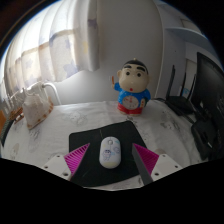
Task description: Arrange mouse
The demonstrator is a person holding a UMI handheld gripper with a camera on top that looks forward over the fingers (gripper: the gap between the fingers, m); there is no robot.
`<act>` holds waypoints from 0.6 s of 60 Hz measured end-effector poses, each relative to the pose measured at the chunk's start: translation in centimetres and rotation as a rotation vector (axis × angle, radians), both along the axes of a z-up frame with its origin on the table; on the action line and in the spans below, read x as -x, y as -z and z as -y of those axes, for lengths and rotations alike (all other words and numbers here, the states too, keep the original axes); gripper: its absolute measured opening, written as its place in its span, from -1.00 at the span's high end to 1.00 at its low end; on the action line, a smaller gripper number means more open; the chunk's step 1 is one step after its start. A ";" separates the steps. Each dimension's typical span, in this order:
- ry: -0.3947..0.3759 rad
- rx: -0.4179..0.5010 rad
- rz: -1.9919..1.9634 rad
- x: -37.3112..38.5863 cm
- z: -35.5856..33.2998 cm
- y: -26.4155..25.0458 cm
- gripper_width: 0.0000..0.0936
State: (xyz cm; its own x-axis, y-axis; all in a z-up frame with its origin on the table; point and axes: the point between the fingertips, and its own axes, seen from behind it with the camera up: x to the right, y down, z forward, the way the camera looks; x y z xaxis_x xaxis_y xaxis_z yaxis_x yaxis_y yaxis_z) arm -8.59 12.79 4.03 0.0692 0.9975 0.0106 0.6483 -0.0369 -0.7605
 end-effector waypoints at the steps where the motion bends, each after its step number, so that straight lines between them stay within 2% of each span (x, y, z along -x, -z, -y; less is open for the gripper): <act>1: -0.001 0.001 0.000 -0.6 0.0 -0.8 -0.85; 10: -0.029 0.002 0.035 -8.1 1.0 -7.0 -0.83; 17: -0.067 -0.040 0.037 -13.1 1.5 -9.9 -0.83; 26: -0.068 -0.048 0.041 -16.7 1.4 -11.4 -0.82; 36: -0.056 -0.037 0.052 -17.3 1.3 -11.3 -0.82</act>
